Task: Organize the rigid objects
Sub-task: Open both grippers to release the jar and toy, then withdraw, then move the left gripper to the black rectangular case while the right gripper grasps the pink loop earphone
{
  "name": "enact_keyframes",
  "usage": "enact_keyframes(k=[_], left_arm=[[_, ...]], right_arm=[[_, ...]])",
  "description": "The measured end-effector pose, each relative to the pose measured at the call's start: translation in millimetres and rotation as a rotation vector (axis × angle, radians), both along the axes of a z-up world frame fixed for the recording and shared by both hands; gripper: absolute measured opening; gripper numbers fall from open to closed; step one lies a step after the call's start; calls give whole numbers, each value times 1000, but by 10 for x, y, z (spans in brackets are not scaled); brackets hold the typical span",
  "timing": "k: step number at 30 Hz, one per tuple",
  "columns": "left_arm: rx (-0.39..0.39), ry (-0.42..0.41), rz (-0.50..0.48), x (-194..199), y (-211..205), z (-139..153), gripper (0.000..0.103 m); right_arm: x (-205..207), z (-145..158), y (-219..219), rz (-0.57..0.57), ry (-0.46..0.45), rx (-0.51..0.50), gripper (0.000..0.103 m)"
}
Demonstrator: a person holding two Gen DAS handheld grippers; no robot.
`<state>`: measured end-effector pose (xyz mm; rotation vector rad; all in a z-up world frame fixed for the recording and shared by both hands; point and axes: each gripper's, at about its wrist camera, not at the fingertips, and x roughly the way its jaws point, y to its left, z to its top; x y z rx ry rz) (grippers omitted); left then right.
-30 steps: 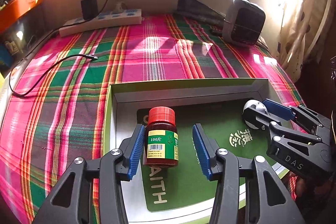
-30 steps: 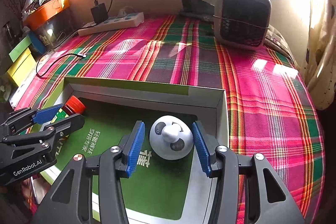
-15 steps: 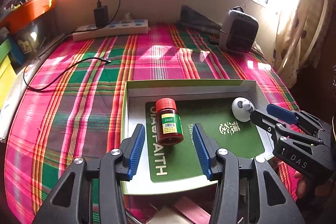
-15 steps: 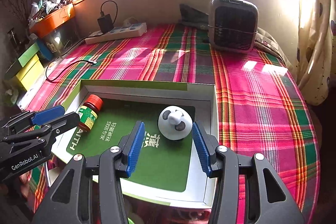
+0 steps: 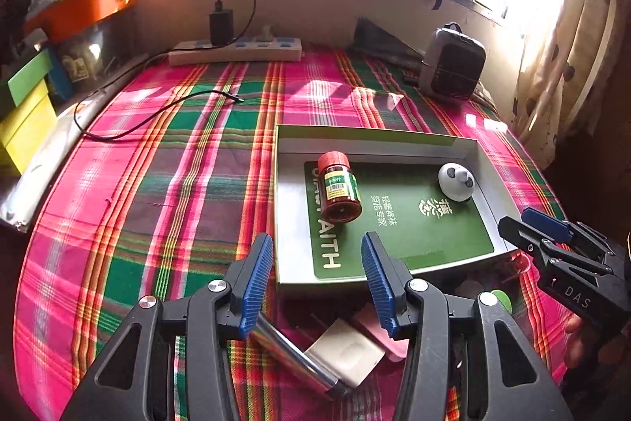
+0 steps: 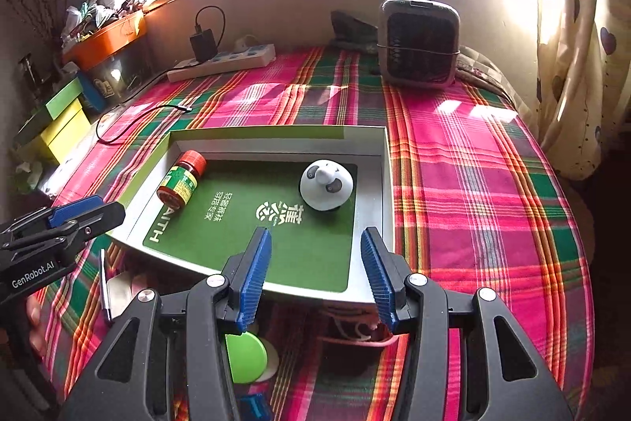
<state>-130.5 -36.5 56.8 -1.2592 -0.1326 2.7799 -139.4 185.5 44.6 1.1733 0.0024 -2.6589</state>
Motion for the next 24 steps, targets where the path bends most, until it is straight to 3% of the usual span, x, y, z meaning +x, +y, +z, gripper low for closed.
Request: enact_keyframes(k=[12,24], left_arm=[[8,-13,39,296,-175,-82,47],[69,-6,36,575,-326,-147,47]], right_arm=[[241,-15,134,-28,26,12,49],[505,-93,395,-69,22,5,49]])
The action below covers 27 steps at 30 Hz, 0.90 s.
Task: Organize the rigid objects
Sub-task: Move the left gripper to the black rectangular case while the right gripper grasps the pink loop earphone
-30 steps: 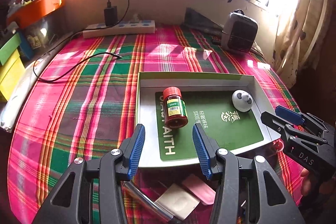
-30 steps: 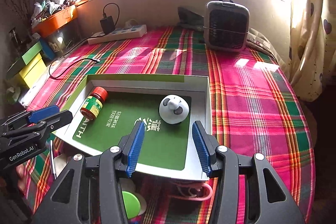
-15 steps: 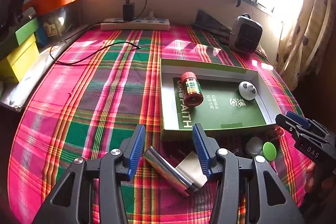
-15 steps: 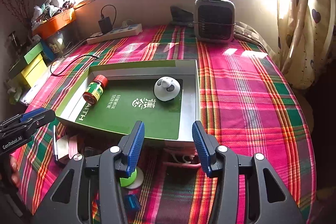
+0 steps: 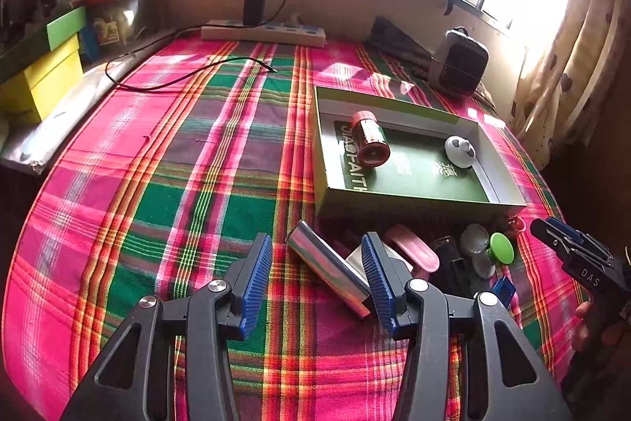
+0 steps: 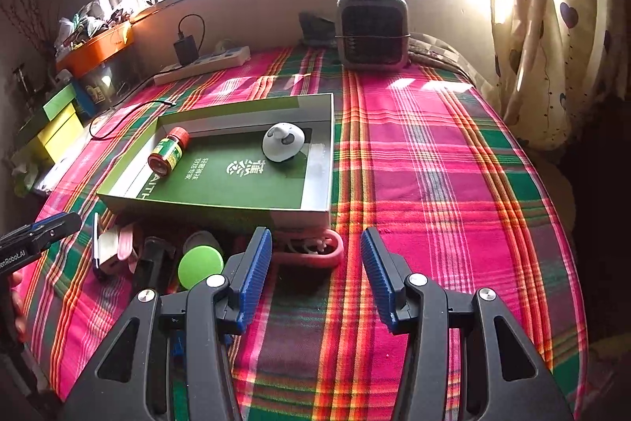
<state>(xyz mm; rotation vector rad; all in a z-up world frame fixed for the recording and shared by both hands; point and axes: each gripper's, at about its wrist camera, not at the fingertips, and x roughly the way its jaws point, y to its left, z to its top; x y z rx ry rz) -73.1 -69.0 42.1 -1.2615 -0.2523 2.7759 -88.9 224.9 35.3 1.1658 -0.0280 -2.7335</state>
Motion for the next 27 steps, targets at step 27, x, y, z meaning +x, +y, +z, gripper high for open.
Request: enact_keyframes(k=[27], left_arm=[[64,-72,-81,174,107,-204,47]], right_arm=[[-294,-200,-16,131,-55,-29,49]])
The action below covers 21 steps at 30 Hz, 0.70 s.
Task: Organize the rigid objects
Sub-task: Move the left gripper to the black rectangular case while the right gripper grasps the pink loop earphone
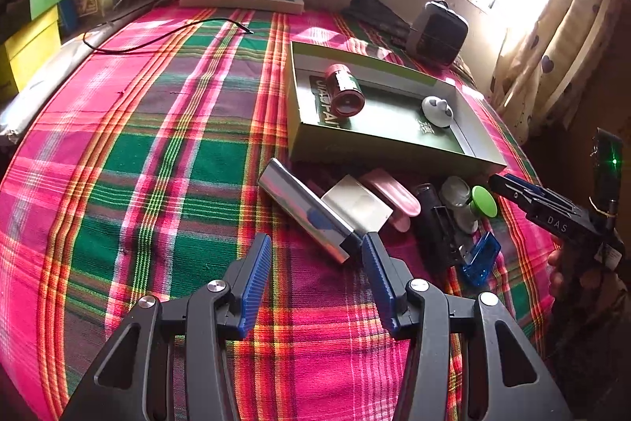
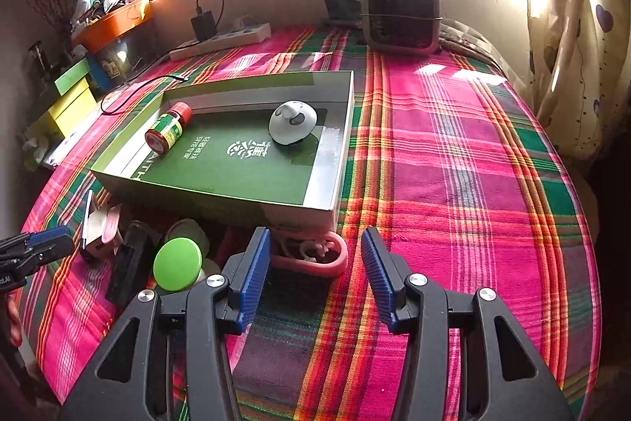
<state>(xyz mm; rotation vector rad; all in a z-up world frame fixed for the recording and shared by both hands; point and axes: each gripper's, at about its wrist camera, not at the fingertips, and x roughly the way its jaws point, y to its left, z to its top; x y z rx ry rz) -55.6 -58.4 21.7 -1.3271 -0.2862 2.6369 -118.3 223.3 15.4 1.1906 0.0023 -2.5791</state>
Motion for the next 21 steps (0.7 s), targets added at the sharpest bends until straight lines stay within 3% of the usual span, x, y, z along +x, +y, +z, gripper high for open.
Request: enact_keyframes(k=[12,18,21], left_arm=[[-12,-28,-11,-11,21,-77,47],[-19,-34,-8,-18,1,-93,47],[-32,-33,9,-7,-20,-84,48]], right_arm=[[267,-34,-195,155,-17,16,49],[322,-44,-240,198,-22,9,49],[274,-42,-210,159,-13,38,49]])
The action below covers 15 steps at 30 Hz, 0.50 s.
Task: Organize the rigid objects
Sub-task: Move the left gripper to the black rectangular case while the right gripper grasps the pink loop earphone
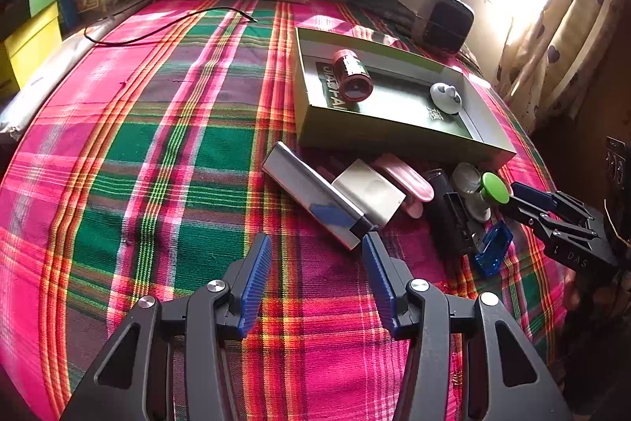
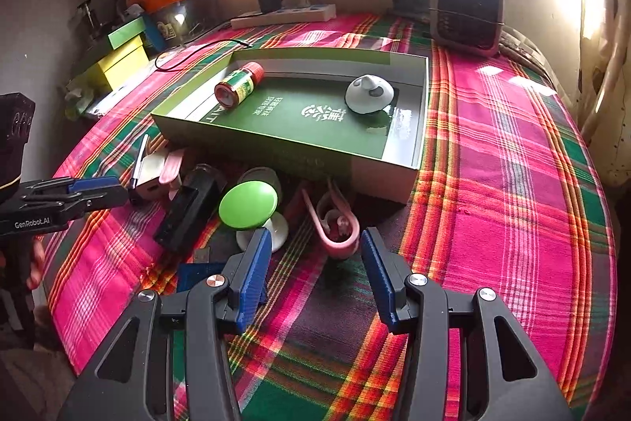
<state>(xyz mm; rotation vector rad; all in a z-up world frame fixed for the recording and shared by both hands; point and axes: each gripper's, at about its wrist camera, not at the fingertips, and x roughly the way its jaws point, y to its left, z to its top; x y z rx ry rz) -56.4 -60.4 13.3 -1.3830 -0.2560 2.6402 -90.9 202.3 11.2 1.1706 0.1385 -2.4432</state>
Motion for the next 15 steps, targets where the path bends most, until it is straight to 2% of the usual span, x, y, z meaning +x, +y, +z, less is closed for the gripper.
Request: enact_keyframes(k=[5,15], left_arm=[[32,-8,-25,6,40,0,48],[-19,-10,-26,-46,160,-6,48]], right_arm=[[-98,-38,-1,-25,9,70,49],[-185,-77,-88,18,7,104,49]])
